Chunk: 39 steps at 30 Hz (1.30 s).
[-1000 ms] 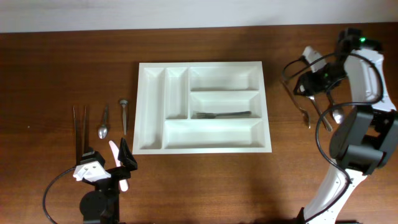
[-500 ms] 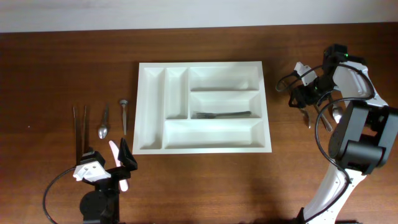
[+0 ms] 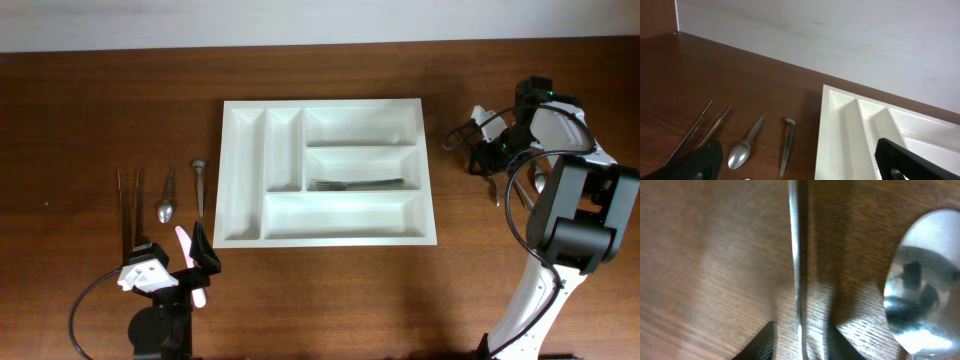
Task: Pack container
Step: 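Place the second fork in the middle compartment beside the first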
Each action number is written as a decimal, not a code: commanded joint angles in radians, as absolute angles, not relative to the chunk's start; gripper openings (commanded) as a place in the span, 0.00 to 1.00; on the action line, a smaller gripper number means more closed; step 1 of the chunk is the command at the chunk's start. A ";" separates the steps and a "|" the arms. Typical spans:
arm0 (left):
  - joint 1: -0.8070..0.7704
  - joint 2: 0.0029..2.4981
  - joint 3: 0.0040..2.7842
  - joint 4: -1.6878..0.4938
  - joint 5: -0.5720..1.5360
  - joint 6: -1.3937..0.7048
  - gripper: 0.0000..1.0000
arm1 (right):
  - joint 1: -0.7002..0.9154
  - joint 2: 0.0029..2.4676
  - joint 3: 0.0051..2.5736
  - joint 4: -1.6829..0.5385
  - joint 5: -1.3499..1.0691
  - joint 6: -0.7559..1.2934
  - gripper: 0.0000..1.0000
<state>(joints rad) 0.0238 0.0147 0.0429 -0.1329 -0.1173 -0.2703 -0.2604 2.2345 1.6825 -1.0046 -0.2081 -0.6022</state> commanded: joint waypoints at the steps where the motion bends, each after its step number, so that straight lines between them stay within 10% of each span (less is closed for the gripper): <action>1: 0.027 0.005 0.037 -0.131 -0.128 -0.268 0.99 | -0.264 2.278 1.665 -1.005 -0.182 -0.588 0.15; 3: 0.027 0.005 0.037 -0.131 -0.128 -0.268 0.99 | -0.262 2.278 1.665 -1.005 -0.183 -0.585 0.04; 23: 0.027 0.005 0.037 -0.131 -0.128 -0.268 0.99 | -0.012 2.212 2.170 -1.327 -0.284 -0.741 0.04; 39: 0.027 0.005 0.037 -0.131 -0.128 -0.268 0.99 | 0.223 2.215 2.040 -1.377 -0.384 -1.156 0.04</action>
